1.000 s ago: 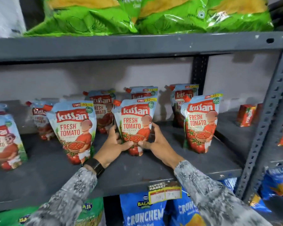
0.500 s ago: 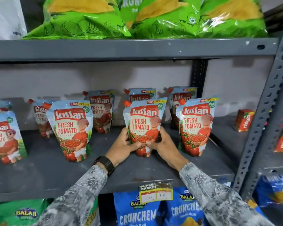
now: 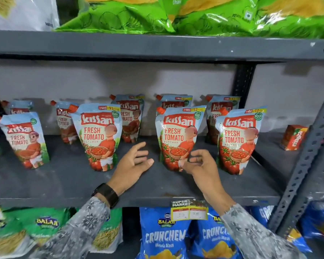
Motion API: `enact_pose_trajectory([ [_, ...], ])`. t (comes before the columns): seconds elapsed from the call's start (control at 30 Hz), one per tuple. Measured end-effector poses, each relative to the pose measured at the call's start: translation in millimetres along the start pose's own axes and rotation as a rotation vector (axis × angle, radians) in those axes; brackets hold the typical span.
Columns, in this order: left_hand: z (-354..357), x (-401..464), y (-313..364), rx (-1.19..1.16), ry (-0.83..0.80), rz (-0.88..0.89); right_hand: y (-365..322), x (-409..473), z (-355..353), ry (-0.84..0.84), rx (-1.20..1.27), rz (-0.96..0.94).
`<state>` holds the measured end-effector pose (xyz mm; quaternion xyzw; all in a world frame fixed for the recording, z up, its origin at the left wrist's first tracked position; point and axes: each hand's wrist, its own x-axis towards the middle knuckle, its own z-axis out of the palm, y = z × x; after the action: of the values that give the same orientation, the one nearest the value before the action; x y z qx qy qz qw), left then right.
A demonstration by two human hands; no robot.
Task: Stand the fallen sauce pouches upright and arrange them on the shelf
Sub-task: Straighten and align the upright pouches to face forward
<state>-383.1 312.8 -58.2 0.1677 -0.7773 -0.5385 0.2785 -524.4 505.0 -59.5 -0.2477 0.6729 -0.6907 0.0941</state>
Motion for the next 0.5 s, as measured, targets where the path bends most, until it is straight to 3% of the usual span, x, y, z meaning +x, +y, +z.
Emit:
enact_pose_trajectory([
  [0.13, -51.3, -19.4, -3.5, 0.018, 0.118, 0.059, -11.0, -15.8, 55.2, -0.156, -0.011, -0.068],
  [0.27, -111.9, -30.8, -13.5, -0.039, 0.412, 0.110, -22.6, -17.6, 128.9, -0.303, -0.077, -0.145],
  [0.33, -143.9, -29.0, -18.4, -0.029, 0.473, 0.083, -26.2, -12.0, 160.6, -0.327, -0.102, -0.146],
  [0.5, -191.1, -1.9, -27.8, -0.058, 0.152, -0.032, -29.8, 5.1, 207.0, -0.370, -0.042, -0.074],
])
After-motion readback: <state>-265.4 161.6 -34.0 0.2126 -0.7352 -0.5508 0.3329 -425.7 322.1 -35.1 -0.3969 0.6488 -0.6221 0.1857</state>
